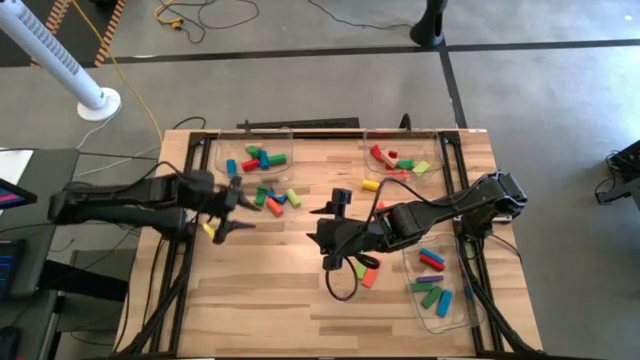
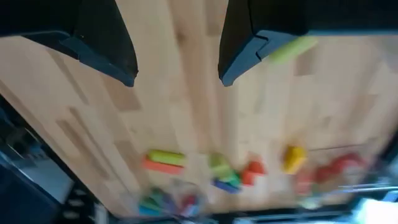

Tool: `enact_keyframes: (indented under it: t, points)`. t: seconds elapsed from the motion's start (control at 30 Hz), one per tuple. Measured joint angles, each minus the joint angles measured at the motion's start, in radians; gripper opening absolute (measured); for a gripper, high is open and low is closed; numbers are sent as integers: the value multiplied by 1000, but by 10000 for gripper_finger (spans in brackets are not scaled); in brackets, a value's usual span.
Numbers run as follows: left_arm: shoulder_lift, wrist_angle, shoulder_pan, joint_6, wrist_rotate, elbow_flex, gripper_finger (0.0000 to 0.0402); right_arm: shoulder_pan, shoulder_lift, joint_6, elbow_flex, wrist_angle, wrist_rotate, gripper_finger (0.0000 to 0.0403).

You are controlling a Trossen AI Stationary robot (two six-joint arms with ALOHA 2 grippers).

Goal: Sort blocks by size
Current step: Put the orange cylindrical block into the top left transparent bin

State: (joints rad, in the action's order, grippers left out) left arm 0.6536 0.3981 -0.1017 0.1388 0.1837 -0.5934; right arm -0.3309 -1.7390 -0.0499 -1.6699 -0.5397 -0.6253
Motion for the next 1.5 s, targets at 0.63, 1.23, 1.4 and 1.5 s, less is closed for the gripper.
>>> enact_keyframes:
  t: [0.63,1.23,1.4,1.5]
  points:
    - [362,84,326,-122,-559,9,215,0,0,-3,0,70,0,274]
    - [394,147,308,-200,-657,9,215,-5,0,118,0,45,0,274]
    - [394,170,276,-231,-650,9,215,-19,0,159,0,40,23,274]
    - [394,178,257,-234,-644,9,215,-30,0,180,0,28,56,274]
